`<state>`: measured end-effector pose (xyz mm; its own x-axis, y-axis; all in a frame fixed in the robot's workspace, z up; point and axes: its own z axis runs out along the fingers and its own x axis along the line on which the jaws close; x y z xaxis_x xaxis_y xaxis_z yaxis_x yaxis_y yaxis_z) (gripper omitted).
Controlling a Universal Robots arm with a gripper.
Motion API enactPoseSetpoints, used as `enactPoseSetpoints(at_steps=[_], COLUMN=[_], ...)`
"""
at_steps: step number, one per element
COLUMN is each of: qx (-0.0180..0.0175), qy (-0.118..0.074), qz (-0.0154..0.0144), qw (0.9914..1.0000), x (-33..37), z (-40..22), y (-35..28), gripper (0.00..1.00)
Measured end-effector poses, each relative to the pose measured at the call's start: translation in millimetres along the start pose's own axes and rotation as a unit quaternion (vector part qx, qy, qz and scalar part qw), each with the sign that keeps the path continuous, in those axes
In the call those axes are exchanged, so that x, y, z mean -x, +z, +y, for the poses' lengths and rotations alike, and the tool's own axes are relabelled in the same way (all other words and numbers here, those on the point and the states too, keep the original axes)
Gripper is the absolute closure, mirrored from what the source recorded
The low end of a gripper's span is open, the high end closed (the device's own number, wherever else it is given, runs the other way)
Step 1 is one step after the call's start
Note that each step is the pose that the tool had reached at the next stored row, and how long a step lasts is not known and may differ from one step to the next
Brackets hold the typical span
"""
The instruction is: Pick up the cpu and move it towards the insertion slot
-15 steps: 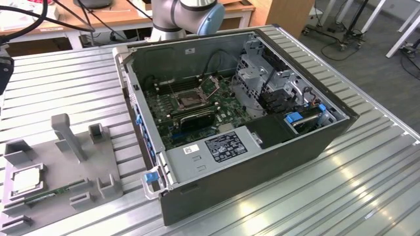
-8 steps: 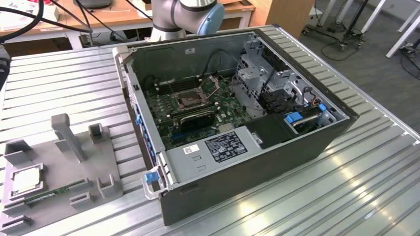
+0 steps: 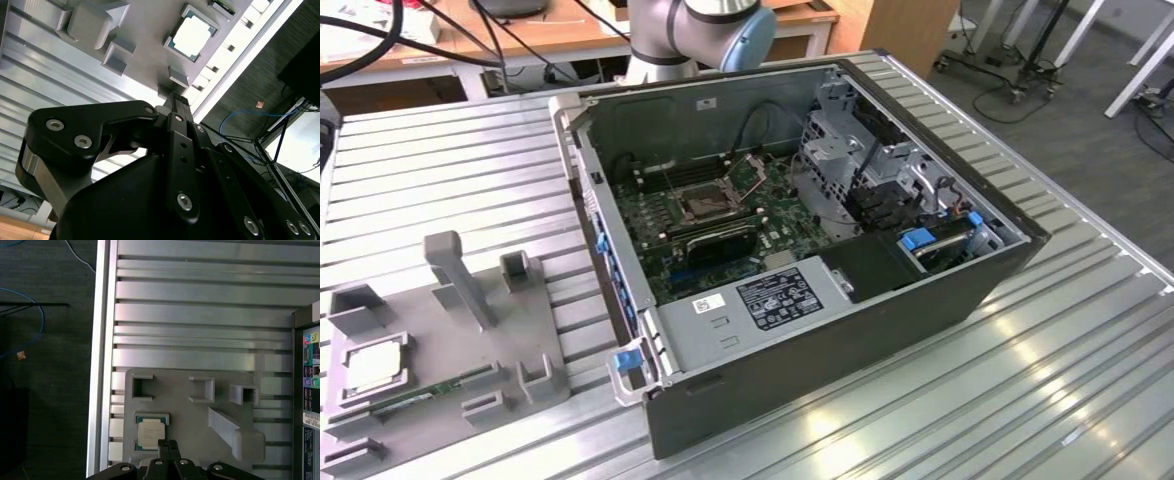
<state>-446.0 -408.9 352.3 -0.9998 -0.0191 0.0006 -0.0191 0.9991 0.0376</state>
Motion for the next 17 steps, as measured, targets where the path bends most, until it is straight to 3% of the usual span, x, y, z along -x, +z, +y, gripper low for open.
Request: enactPoseSetpoints(at_steps=[12, 17], qx=[0.0, 0.0], qy=[0.0, 0.0], qz=[0.0, 0.0], qw=[1.0, 1.0], x=[-2.4, -2.3], z=[-0.3, -5.0], y=[0.1, -0.1], gripper=[0.89, 0.89])
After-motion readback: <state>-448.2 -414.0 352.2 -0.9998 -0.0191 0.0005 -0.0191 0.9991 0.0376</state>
